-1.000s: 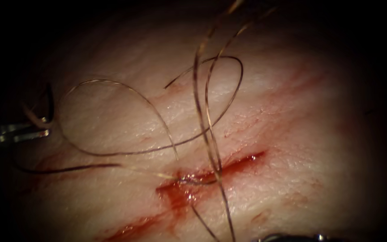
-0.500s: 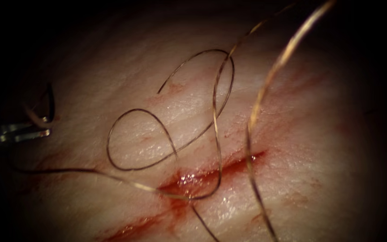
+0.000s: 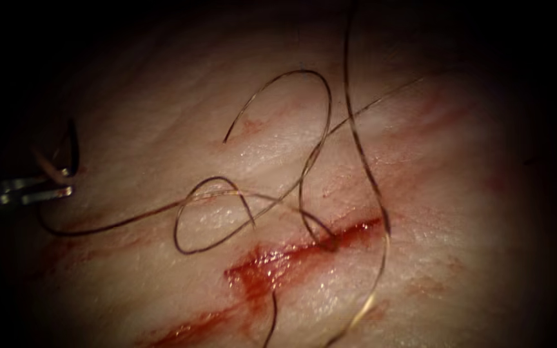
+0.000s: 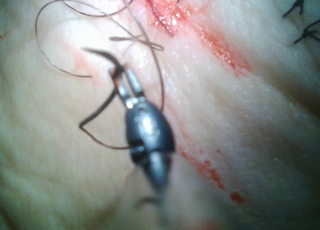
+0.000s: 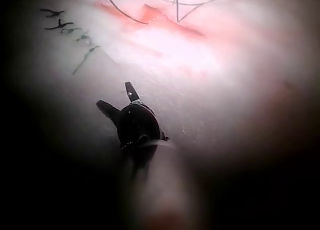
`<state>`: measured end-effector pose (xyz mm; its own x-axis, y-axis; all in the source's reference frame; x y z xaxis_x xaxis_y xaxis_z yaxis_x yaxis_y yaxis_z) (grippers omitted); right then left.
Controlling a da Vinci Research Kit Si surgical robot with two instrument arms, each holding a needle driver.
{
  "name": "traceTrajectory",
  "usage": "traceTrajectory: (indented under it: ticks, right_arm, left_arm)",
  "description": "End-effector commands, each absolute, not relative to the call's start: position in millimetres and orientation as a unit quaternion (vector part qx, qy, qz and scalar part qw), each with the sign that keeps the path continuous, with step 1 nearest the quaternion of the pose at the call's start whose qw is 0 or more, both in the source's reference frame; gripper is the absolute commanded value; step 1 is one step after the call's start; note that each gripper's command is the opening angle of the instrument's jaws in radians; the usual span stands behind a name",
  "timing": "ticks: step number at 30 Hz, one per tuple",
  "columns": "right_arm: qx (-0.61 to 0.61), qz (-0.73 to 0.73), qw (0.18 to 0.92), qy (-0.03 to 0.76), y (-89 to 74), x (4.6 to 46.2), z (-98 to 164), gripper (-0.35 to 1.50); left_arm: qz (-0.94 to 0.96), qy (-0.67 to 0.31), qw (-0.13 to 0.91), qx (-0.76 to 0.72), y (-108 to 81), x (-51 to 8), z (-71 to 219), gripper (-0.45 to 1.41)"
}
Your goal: Wound Closure
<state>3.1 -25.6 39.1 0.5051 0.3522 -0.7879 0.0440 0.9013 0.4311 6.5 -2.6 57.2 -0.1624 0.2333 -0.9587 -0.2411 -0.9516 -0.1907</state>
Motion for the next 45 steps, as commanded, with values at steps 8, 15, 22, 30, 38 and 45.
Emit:
traceTrajectory:
  ticks: [8, 15, 22, 30, 38, 45]
  right_arm:
    - [0.167, 0.143, 0.845, 0.488, -19.7, 4.0, 48, 1.35]
    - [0.171, 0.136, 0.839, 0.499, -19.2, 9.3, 55, 1.26]
    - [0.168, 0.127, 0.838, 0.503, -19.0, 13.5, 57, 1.23]
    - [0.168, 0.114, 0.845, 0.494, -19.2, 18.0, 61, 1.21]
    - [0.165, 0.084, 0.857, 0.480, -20.2, 23.3, 64, 1.19]
    - [0.162, 0.075, 0.862, 0.475, -20.6, 26.0, 66, 1.19]
  left_arm:
    - [0.762, 0.002, 0.156, -0.629, -3.0, 6.0, 58, -0.45]
    - [0.762, 0.002, 0.156, -0.629, -3.0, 6.0, 58, -0.45]
    - [0.762, 0.002, 0.156, -0.629, -3.0, 6.0, 58, -0.45]
    - [0.762, 0.002, 0.156, -0.629, -3.1, 6.1, 58, -0.45]
    - [0.762, 0.002, 0.156, -0.629, -3.1, 6.1, 58, -0.45]
    - [0.762, 0.002, 0.156, -0.629, -3.1, 6.1, 58, -0.45]
